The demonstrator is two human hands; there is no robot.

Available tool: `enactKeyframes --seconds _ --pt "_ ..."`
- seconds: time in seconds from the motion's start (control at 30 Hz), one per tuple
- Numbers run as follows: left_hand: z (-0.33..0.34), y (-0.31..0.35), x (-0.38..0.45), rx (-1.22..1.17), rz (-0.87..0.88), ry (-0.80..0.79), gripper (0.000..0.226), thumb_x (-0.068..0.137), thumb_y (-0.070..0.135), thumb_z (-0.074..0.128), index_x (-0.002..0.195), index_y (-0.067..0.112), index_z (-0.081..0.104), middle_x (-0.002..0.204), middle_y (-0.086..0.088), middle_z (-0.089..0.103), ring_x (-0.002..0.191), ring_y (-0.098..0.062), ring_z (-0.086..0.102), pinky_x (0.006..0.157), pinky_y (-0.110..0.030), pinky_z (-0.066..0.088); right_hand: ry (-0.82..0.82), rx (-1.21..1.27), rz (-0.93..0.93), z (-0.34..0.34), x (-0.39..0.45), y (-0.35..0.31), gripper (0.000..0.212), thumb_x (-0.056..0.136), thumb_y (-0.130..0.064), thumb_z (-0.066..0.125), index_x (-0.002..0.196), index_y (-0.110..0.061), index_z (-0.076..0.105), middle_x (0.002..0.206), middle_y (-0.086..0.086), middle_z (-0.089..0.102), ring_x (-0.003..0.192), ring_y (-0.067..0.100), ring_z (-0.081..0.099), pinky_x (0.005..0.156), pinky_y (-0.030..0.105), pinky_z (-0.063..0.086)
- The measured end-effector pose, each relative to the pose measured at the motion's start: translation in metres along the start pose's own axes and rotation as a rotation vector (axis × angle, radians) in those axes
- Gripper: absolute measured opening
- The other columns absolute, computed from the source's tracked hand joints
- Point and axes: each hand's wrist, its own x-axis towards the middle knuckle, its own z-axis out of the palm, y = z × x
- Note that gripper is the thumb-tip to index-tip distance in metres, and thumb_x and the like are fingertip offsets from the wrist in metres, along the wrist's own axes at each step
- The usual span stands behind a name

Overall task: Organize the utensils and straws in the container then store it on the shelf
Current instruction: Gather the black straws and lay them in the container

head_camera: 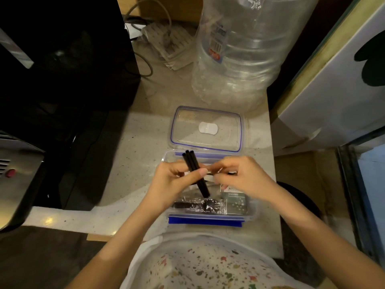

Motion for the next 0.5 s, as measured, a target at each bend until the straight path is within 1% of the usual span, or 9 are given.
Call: enactKeyframes --seconds 0.03,0.07,0.1,0.13,0.2,0.23,0.3,0.43,0.5 --pt "-0.006 -0.001 0.000 -0.011 -0.018 0.015 0.027 0.067 0.023 0.065 0.090 0.009 0.072 0.085 -0.003 0.075 0.087 -0.024 0.070 0.078 -0.028 0.058 0.043 -0.086 0.007 -0.002 0.004 0.003 0.019 0.082 -0.012 0.066 0.100 -0.015 0.070 0.083 -0.009 0.067 0.066 0.011 0.067 0.063 0.020 0.057" --pt "-0.011 -0.002 -0.001 -0.015 -0.026 0.032 0.027 0.066 0.024 0.066 0.088 0.008 0.072 0.081 0.003 0.075 0.083 -0.019 0.071 0.075 -0.022 0.058 0.065 -0.196 -0.012 -0.002 0.007 0.005 0.018 0.084 -0.015 0.065 0.101 -0.014 0.071 0.082 -0.007 0.065 0.064 0.009 0.064 0.059 0.016 0.054" --pt "-0.017 -0.003 -0.003 -0.009 -0.027 0.047 0.026 0.066 0.023 0.066 0.086 0.008 0.073 0.077 0.007 0.076 0.081 -0.015 0.071 0.072 -0.017 0.057 0.061 -0.315 -0.044 0.001 0.009 0.006 0.018 0.085 -0.020 0.065 0.101 -0.014 0.070 0.082 -0.007 0.063 0.066 0.005 0.061 0.058 0.013 0.049" --pt "-0.021 -0.004 -0.006 0.005 -0.024 0.057 0.023 0.066 0.023 0.066 0.084 0.009 0.073 0.075 0.010 0.076 0.079 -0.012 0.072 0.069 -0.014 0.055 0.033 -0.437 -0.077 0.006 0.011 0.005 0.020 0.086 -0.025 0.063 0.102 -0.015 0.070 0.083 -0.007 0.061 0.069 0.006 0.059 0.060 0.013 0.045" --pt "-0.027 -0.008 -0.013 0.051 -0.014 0.063 0.019 0.068 0.021 0.065 0.083 0.013 0.073 0.075 0.014 0.075 0.077 -0.006 0.071 0.067 -0.010 0.053 -0.041 -0.672 -0.131 0.018 0.013 0.006 0.025 0.089 -0.031 0.058 0.105 -0.015 0.067 0.093 -0.002 0.062 0.079 0.015 0.061 0.065 0.024 0.047" --pt "-0.029 -0.009 -0.016 0.073 -0.011 0.067 0.018 0.069 0.021 0.065 0.083 0.015 0.073 0.077 0.016 0.075 0.078 -0.005 0.071 0.067 -0.009 0.052 -0.071 -0.764 -0.152 0.022 0.014 0.007 0.025 0.090 -0.030 0.055 0.106 -0.015 0.066 0.098 0.000 0.062 0.080 0.018 0.061 0.065 0.026 0.046" --pt "-0.032 -0.013 -0.022 0.085 -0.014 0.087 0.017 0.069 0.021 0.065 0.083 0.017 0.074 0.080 0.017 0.075 0.080 -0.005 0.071 0.068 -0.009 0.052 -0.091 -0.835 -0.184 0.025 0.016 0.007 0.023 0.093 -0.025 0.051 0.104 -0.013 0.066 0.101 0.002 0.061 0.079 0.019 0.061 0.062 0.025 0.041" --pt "-0.037 -0.016 -0.026 0.079 -0.019 0.116 0.017 0.069 0.021 0.066 0.084 0.017 0.074 0.082 0.014 0.076 0.081 -0.006 0.071 0.068 -0.009 0.052 -0.030 -0.844 -0.187 0.017 0.022 0.005 0.024 0.095 -0.017 0.047 0.106 -0.013 0.068 0.096 0.001 0.063 0.078 0.019 0.063 0.069 0.031 0.053" --pt "-0.037 -0.017 -0.026 0.067 -0.025 0.115 0.015 0.069 0.021 0.066 0.082 0.019 0.074 0.081 0.015 0.076 0.081 -0.006 0.071 0.068 -0.009 0.052 0.012 -0.912 -0.199 0.016 0.024 0.003 0.020 0.091 -0.012 0.052 0.103 -0.015 0.068 0.090 0.000 0.063 0.072 0.017 0.061 0.061 0.027 0.050"
